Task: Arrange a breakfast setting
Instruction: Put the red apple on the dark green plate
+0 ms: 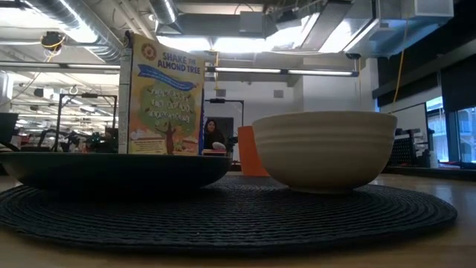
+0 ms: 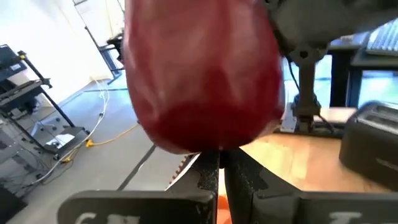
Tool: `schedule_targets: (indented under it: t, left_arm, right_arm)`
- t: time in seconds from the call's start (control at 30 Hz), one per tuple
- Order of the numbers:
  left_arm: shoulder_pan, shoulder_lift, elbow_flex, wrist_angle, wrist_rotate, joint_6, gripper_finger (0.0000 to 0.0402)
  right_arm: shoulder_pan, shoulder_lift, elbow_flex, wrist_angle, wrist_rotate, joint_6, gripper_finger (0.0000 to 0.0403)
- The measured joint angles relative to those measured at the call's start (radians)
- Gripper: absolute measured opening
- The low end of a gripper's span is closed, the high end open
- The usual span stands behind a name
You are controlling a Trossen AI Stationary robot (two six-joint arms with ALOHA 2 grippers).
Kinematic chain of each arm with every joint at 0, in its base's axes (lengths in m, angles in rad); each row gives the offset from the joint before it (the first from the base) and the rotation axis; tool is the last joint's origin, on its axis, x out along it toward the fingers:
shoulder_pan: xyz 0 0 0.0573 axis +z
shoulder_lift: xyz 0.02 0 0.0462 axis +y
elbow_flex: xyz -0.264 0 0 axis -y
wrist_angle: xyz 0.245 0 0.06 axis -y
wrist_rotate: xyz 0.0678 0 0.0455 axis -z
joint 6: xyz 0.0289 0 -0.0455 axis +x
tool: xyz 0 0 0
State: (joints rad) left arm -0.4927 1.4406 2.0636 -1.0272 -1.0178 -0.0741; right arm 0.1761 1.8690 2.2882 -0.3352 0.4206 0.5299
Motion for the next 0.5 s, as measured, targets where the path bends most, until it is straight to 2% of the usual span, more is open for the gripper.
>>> schedule_targets:
  t: [0.13, 0.27, 0.37, 0.43, 0.5]
  left_arm:
    - [-0.001, -0.001, 0.000, -0.069, 0.099, -0.002, 0.0003]
    - [-0.001, -0.001, 0.000, -0.184, 0.216, -0.076, 0.0003]
    - [-0.001, 0.011, 0.000, -0.262, 0.255, -0.185, 0.0003]
    - [-0.001, 0.030, -0.006, -0.303, 0.265, -0.248, 0.0003]
    - [-0.001, 0.046, -0.038, -0.333, 0.318, -0.295, 0.0003]
  right_arm:
    - [0.001, -0.046, -0.001, -0.265, -0.029, 0.097, 0.0380]
    - [0.000, -0.080, -0.001, -0.495, -0.156, 0.227, 0.0380]
    - [0.008, -0.094, -0.001, -0.590, -0.262, 0.292, 0.0383]
    - [0.011, -0.101, -0.001, -0.637, -0.277, 0.313, 0.0383]
    - [0.017, -0.114, 0.000, -0.666, -0.282, 0.325, 0.0381]
